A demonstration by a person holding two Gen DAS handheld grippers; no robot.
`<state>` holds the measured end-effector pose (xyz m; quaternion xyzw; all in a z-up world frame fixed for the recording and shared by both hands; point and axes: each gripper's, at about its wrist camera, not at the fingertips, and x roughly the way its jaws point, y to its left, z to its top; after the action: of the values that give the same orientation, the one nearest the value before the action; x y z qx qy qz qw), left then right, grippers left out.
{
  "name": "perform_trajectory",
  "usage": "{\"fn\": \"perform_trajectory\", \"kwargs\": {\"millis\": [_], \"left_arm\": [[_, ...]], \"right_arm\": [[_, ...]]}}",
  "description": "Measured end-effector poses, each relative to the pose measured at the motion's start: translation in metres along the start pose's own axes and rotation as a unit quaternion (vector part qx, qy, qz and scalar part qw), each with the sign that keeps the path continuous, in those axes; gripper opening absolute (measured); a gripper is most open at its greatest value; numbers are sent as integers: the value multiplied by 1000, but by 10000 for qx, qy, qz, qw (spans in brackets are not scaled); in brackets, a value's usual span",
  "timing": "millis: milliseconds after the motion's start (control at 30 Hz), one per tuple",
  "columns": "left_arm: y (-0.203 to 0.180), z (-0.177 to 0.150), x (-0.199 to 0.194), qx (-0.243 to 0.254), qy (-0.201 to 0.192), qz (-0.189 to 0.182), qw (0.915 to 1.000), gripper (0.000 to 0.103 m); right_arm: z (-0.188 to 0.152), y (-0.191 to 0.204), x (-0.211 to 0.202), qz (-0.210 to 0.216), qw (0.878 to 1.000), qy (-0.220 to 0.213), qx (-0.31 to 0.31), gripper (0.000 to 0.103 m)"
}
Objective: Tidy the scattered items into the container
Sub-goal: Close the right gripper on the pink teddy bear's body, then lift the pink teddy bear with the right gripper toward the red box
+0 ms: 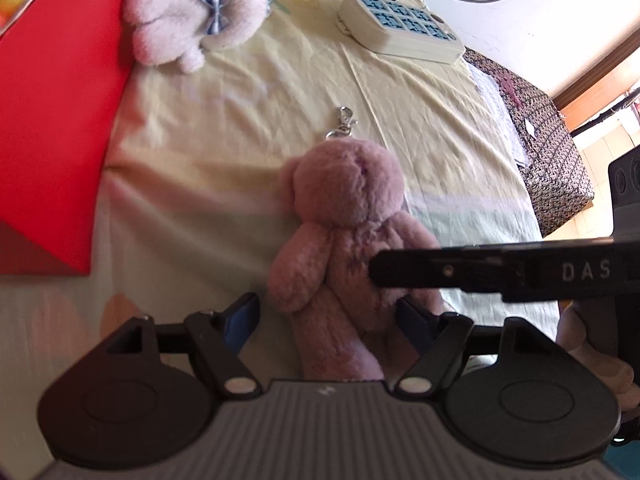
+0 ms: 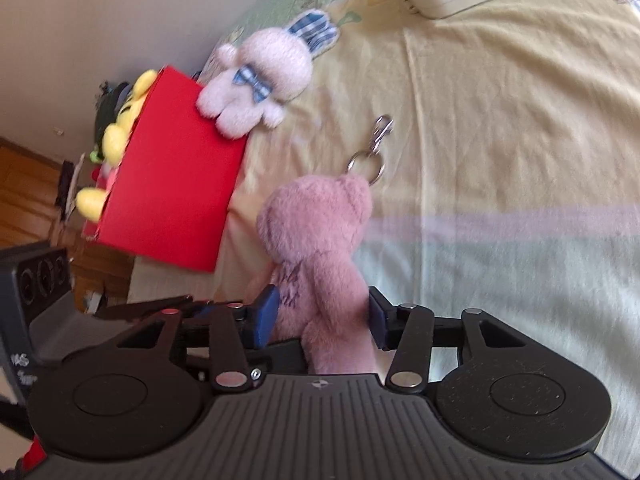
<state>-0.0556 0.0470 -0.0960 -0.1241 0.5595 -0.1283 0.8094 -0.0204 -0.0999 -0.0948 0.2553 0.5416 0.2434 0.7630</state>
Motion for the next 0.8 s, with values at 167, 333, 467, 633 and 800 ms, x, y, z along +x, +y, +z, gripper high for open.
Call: {"fn": "perform_trajectory", "kwargs": {"millis": [167, 333, 467, 633, 800], "left_arm": [[3, -5, -3, -86, 10, 10, 10000, 74], [-3, 0, 1, 33, -17, 192, 9998, 74], [-6, 1, 2, 120, -12, 266, 9996, 72], [-15, -5, -5, 343, -33, 317, 9989, 64], [-15, -13, -16, 390, -64, 272, 9988, 60]], "right_arm": [[-3, 0, 7, 159, 9995, 251, -106, 46], [-1, 3, 19, 101, 9997, 116, -162, 49], [-2, -1, 23, 117, 9998, 133, -21, 48], [-7, 5, 15, 94, 9998, 151, -61, 45], [-13, 14, 9, 95, 9998, 169, -89, 43]]}}
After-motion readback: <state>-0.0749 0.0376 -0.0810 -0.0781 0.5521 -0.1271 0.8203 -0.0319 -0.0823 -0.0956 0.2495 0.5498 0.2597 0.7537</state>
